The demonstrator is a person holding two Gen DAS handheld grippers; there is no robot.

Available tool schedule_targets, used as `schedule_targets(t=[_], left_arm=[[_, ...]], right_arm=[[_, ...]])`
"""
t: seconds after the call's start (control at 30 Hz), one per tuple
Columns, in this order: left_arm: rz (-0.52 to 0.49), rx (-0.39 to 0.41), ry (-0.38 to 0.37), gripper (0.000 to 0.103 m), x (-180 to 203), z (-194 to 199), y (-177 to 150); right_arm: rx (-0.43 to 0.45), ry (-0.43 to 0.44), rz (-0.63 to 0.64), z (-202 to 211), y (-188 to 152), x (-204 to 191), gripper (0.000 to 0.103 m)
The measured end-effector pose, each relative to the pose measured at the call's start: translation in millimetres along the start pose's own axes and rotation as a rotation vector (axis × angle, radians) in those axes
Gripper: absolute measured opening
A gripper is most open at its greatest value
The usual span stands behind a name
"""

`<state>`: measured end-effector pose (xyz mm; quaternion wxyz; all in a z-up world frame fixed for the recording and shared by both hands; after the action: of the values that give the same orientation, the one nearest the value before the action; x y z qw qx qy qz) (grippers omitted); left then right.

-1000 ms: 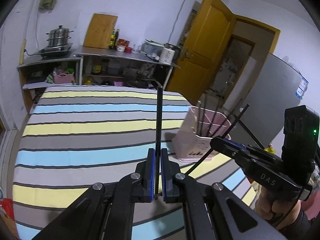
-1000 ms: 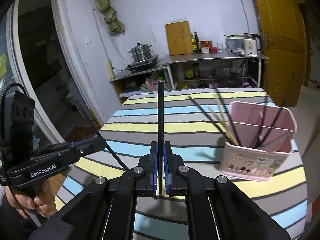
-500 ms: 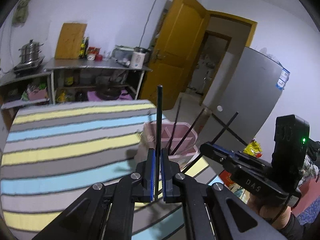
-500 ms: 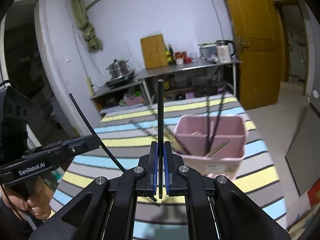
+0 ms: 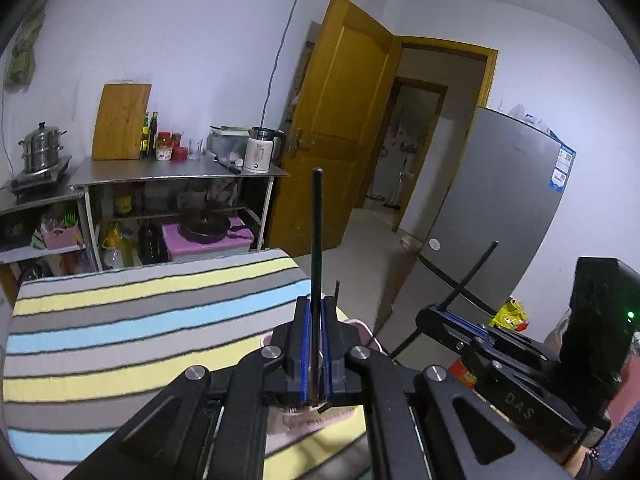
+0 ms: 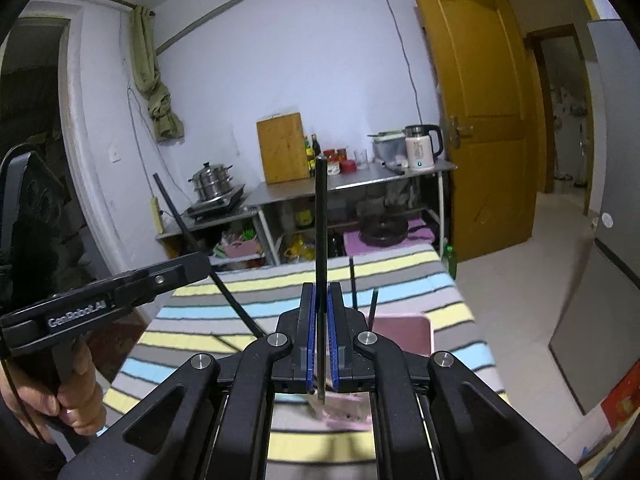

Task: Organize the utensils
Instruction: 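Lift both black chopsticks upright and lower them into the pink holder, then open both tools to release the black chopsticks inside the holder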

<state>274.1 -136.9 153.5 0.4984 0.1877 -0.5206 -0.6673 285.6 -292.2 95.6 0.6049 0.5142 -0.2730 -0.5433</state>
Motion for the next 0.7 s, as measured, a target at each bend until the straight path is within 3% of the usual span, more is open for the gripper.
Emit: schedule_targets(t=[0.23,0.7], left_arm=[[-0.039,-0.001,0.022,0.005,-2.2,-30.3,3.1],[-0.011,-0.094,0.014,0.005,-22.5,-79.9,-34.0]], right_arm=[[0.013,-0.029,0.016,-19.6,-1.2,1.3,0.005],[-0.054,-0.069,0.053,-50.2,-33.1,14.2,0.005]])
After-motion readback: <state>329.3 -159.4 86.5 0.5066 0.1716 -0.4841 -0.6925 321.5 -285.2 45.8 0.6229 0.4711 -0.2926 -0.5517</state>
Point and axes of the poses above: each gripper's, at about its wrist camera, not at the fingertips, and z roughly against the way its jaws point, x to its right, y to its top, the point moved 6 cm from there along -z, roughly the way its jaws point, and after that the axes turned 5 degrees about x, right-handed, at the moved point
